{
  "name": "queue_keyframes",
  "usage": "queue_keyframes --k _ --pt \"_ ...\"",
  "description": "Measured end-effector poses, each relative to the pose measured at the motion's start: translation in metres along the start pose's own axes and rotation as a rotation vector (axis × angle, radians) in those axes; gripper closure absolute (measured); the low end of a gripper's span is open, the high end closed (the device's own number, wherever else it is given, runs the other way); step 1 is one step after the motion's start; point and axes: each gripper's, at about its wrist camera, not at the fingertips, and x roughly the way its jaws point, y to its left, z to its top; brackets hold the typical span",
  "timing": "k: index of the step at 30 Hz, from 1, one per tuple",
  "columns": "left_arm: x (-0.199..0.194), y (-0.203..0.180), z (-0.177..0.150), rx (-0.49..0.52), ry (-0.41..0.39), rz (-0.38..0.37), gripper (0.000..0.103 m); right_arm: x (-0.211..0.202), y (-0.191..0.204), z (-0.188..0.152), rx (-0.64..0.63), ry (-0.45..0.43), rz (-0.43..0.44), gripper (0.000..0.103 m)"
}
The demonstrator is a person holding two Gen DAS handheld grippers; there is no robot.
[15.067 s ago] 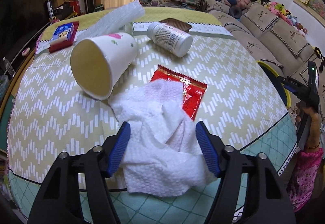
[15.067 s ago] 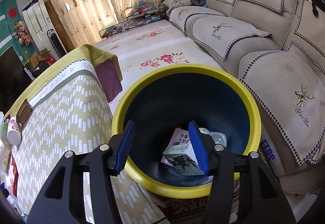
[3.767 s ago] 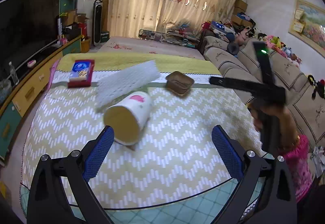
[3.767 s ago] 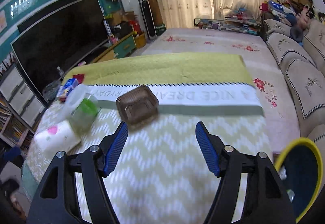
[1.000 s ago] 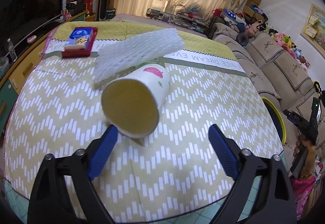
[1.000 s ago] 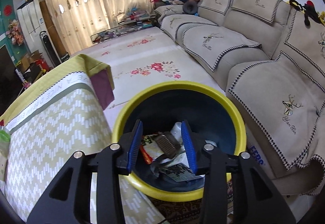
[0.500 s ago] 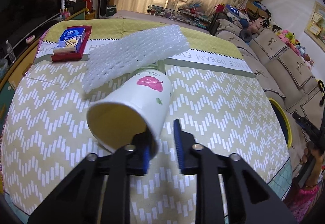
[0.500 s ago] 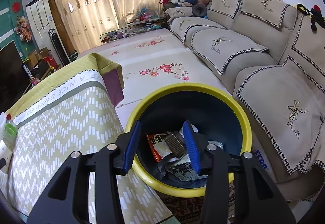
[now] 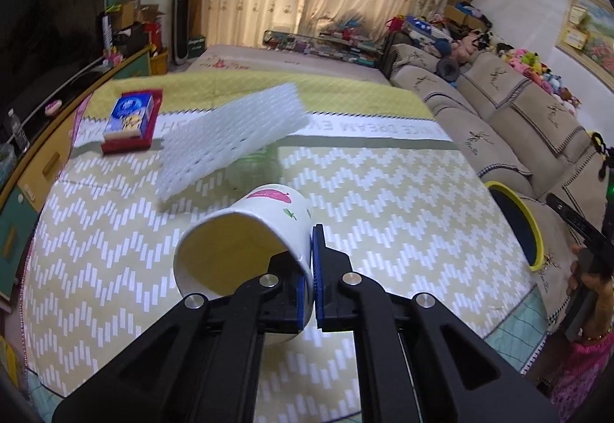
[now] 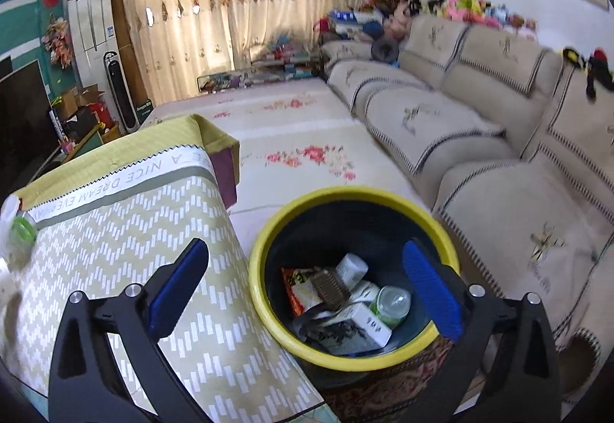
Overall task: Collect trash
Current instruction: 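Grasp the white paper cup rim with the left gripper and carry it over the bin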
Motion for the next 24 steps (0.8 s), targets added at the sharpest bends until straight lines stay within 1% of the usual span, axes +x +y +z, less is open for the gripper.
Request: queue_keyframes --k 2,3,6,8,11,13,15,18,20,24 --pt "-0.007 -0.01 0.001 0.022 -0.008 -0.019 0.099 -0.009 0.003 0.0 -0.023 -0.033 0.03 0.007" --pt "-0.011 -0.016 0.001 0.039 -0.012 -0.029 0.099 -0.01 0.001 0.0 -0.019 -0.03 0.044 0.007" --pt "-0.017 -0.034 0.005 0.07 -0.025 -0.063 0.099 -0.014 -0.009 0.0 0.043 0.003 0.133 0.007" --pt "-0.02 -0.045 0.007 0.09 -0.034 -0.086 0.099 -0.016 -0.014 0.0 0.06 0.016 0.158 0.007" --pt "-0.021 -0.067 0.013 0.123 -0.038 -0.139 0.099 -0.022 -0.011 -0.003 0.005 0.027 0.148 0.007" --pt "-0.018 -0.084 0.018 0.153 -0.036 -0.174 0.099 -0.031 -0.008 -0.006 -0.039 -0.006 0.139 0.007" --pt "-0.013 -0.105 0.024 0.195 -0.03 -0.21 0.099 -0.036 -0.007 -0.009 -0.068 -0.006 0.126 0.007" --pt "-0.004 -0.137 0.032 0.247 -0.017 -0.267 0.099 -0.04 -0.018 -0.01 -0.049 0.012 0.101 0.007" --pt "0.003 -0.158 0.038 0.279 -0.011 -0.304 0.099 -0.04 -0.03 -0.012 -0.019 0.027 0.101 0.007" --pt "0.019 -0.201 0.048 0.33 0.012 -0.379 0.099 -0.047 -0.046 -0.016 0.005 0.004 0.044 0.007"
